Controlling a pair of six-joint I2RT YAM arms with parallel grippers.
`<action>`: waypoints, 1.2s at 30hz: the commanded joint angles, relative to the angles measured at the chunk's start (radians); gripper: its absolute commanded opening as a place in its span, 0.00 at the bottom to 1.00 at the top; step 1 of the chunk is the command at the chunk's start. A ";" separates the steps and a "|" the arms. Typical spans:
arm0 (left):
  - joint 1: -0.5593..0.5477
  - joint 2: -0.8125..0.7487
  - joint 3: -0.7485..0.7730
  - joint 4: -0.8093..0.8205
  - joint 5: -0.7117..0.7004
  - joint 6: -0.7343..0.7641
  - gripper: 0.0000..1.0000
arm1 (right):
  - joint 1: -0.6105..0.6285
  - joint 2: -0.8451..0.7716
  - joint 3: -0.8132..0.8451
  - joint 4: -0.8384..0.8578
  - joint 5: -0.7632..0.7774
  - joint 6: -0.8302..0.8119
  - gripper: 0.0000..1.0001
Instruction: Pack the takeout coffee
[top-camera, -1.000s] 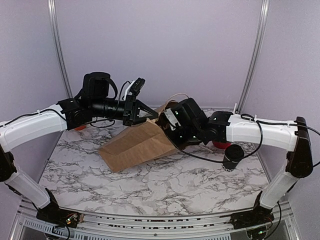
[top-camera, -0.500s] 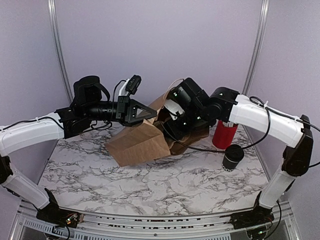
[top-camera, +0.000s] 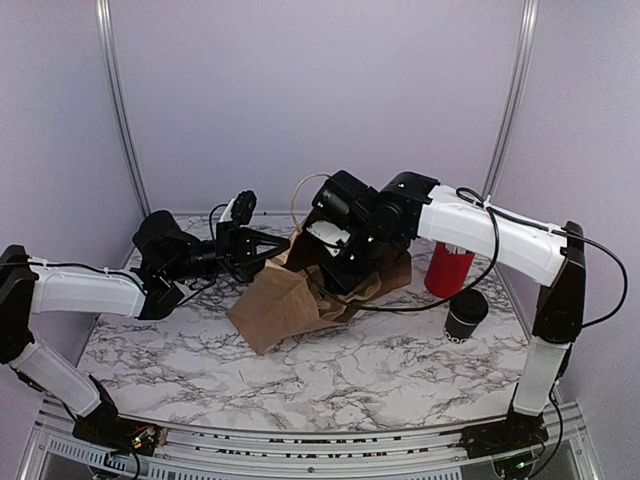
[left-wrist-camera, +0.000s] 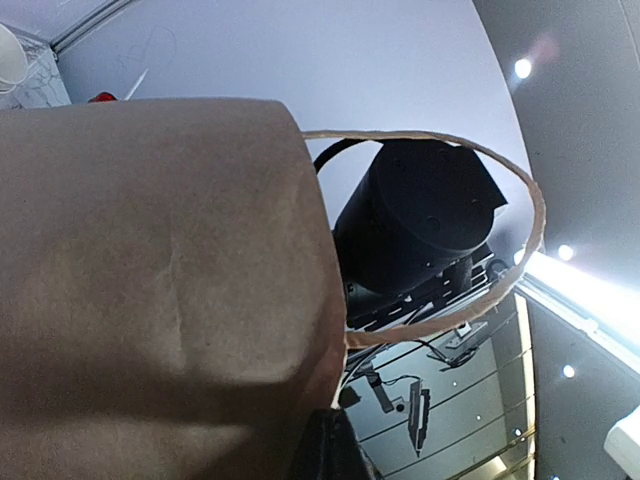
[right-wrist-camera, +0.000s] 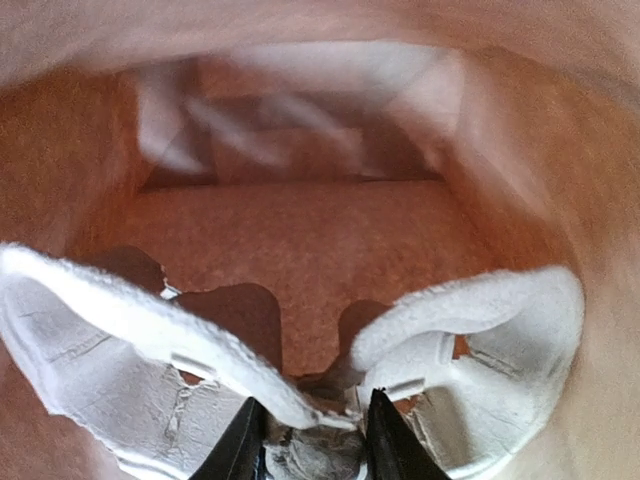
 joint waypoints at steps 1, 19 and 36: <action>0.050 0.044 -0.056 0.362 -0.010 -0.239 0.00 | 0.010 0.068 0.109 -0.009 -0.019 -0.022 0.31; 0.316 -0.251 -0.094 -0.444 -0.083 0.212 0.71 | 0.010 0.231 0.291 -0.032 -0.026 -0.029 0.31; 0.299 0.160 0.126 -0.988 -0.252 0.583 0.53 | 0.009 0.219 0.299 -0.048 -0.033 -0.031 0.30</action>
